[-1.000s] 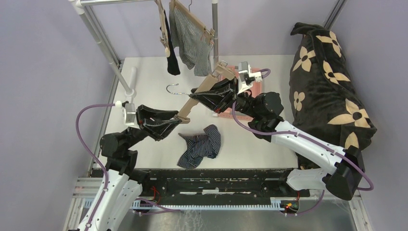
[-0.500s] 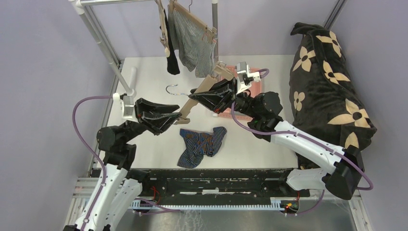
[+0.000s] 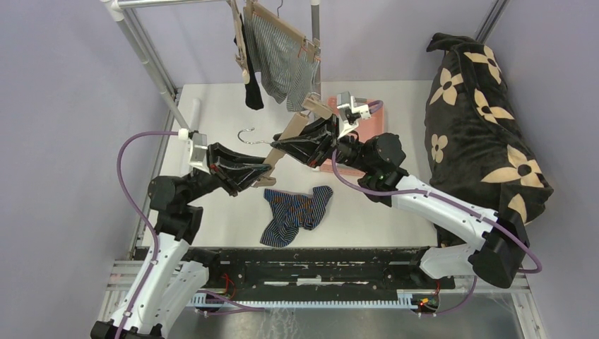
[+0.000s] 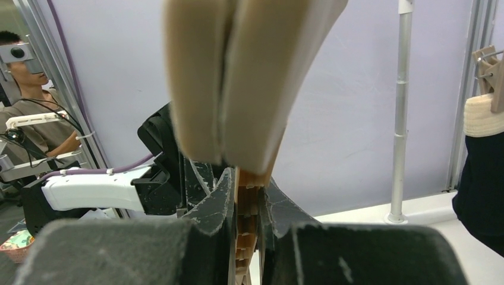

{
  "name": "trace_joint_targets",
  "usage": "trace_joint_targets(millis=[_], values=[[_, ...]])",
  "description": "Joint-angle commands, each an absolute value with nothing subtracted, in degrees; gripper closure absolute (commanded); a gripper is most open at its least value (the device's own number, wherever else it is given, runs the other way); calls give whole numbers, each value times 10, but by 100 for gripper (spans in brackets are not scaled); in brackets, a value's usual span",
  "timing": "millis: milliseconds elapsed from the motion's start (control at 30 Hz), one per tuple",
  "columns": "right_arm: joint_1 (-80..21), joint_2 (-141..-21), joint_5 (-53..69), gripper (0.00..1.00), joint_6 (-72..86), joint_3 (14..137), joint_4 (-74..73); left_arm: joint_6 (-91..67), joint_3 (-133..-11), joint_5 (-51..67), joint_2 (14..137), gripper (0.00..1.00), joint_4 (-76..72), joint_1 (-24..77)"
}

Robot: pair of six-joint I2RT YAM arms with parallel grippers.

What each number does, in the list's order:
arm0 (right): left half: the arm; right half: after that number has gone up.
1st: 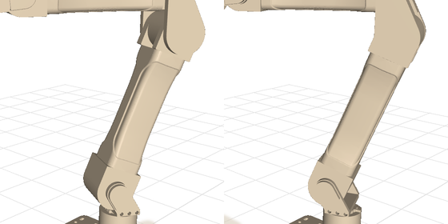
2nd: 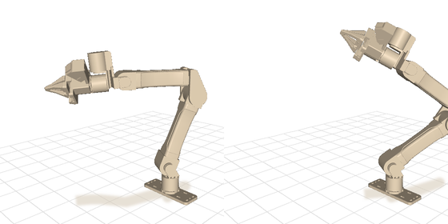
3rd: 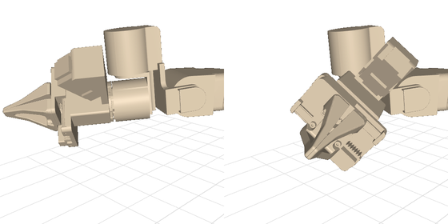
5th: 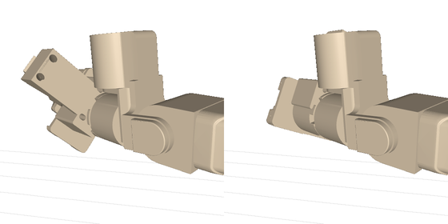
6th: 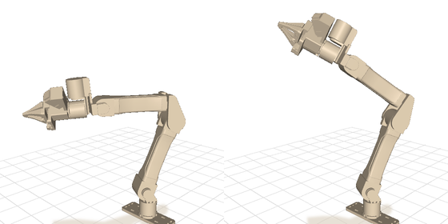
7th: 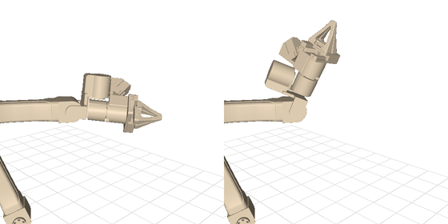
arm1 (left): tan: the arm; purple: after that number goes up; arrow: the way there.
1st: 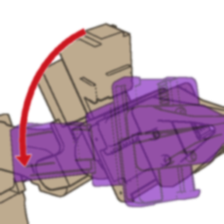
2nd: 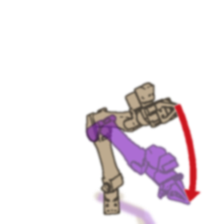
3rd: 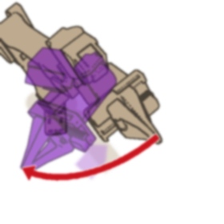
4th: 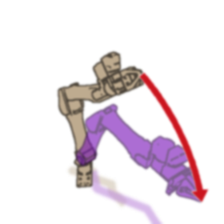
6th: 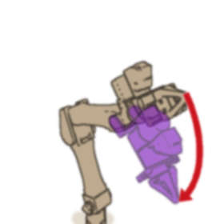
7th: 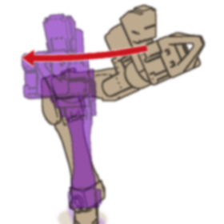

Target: Remove the underwear clipped to the hanger

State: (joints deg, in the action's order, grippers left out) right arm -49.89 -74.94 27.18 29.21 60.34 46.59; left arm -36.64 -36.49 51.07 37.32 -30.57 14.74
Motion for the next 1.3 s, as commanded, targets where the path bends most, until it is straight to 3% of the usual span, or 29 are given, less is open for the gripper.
trace_joint_targets(millis=[0, 300, 367, 433, 467, 500, 567, 600, 800, 900, 1033, 1200, 1233, 1267], values=[[-504, -754, 272, 99, 293, 643, 496, -382, -384, 533, 374, 75, -313, 155], [-511, -777, 273, 99, 294, 669, 499, -376, -386, 539, 380, 77, -316, 168], [-511, -781, 268, 99, 291, 671, 499, -376, -386, 541, 379, 81, -317, 172], [-511, -785, 264, 99, 289, 673, 499, -376, -384, 541, 379, 96, -318, 175], [-511, -787, 264, 99, 290, 674, 500, -377, -381, 540, 379, 97, -322, 176], [-511, -790, 264, 99, 290, 675, 501, -380, -379, 540, 377, 96, -326, 178], [-511, -794, 264, 99, 292, 677, 504, -385, -376, 542, 375, 72, -334, 178], [-511, -796, 264, 99, 293, 678, 505, -388, -376, 541, 373, 66, -339, 180], [-511, -792, 263, 99, 289, 678, 501, -400, -374, 540, 364, 52, -356, 179], [-511, -786, 262, 99, 288, 674, 499, -399, -372, 537, 363, 61, -356, 179], [-511, -779, 256, 99, 283, 667, 498, -397, -366, 533, 366, 96, -355, 179], [-511, -774, 251, 99, 280, 660, 490, -384, -367, 517, 361, 97, -342, 179], [-511, -771, 250, 96, 276, 658, 486, -380, -373, 513, 359, 97, -331, 179], [-511, -769, 247, 80, 270, 656, 479, -370, -384, 509, 356, 97, -310, 180]])
